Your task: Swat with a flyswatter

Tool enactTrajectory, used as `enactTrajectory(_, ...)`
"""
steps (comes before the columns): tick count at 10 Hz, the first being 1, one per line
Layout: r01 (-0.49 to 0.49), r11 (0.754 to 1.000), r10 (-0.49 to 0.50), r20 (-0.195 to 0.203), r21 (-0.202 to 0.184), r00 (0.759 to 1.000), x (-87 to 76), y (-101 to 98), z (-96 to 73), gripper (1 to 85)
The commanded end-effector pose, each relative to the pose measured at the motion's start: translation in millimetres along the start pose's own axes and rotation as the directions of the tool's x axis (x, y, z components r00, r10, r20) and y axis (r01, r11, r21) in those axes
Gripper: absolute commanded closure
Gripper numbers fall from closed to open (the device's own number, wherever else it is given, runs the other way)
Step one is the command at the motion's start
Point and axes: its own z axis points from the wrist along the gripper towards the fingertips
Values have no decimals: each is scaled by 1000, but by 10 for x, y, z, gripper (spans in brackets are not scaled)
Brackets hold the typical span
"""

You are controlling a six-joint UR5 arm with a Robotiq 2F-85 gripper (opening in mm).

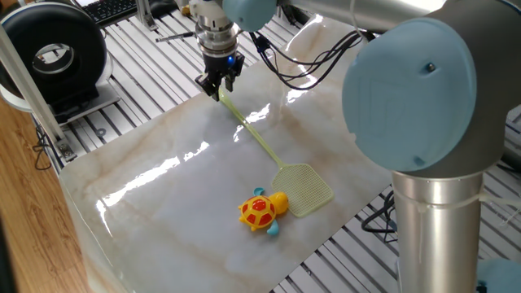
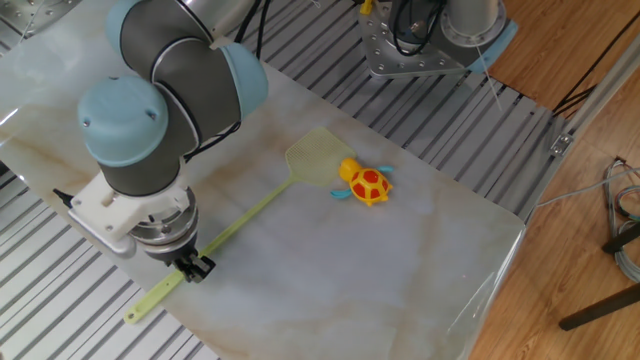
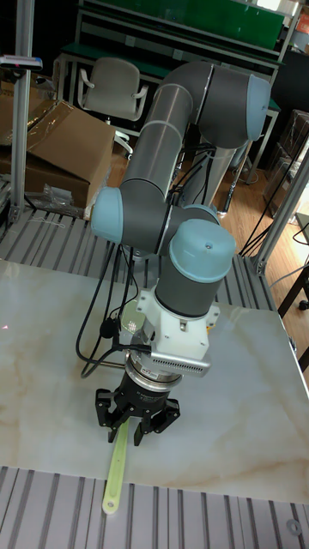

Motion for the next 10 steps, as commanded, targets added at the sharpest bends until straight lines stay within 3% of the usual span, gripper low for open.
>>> enactTrajectory(1,-23,999,24,18,-41,1000,35,37,77,430)
enactTrajectory(6,-18,998,21,46,-57,999,4,63,122,440)
enactTrajectory(8,-27,996,32,62,-88,998,-44,162,117,440)
enactTrajectory(10,-11,997,18,92,-79,996,-131,172,114,527)
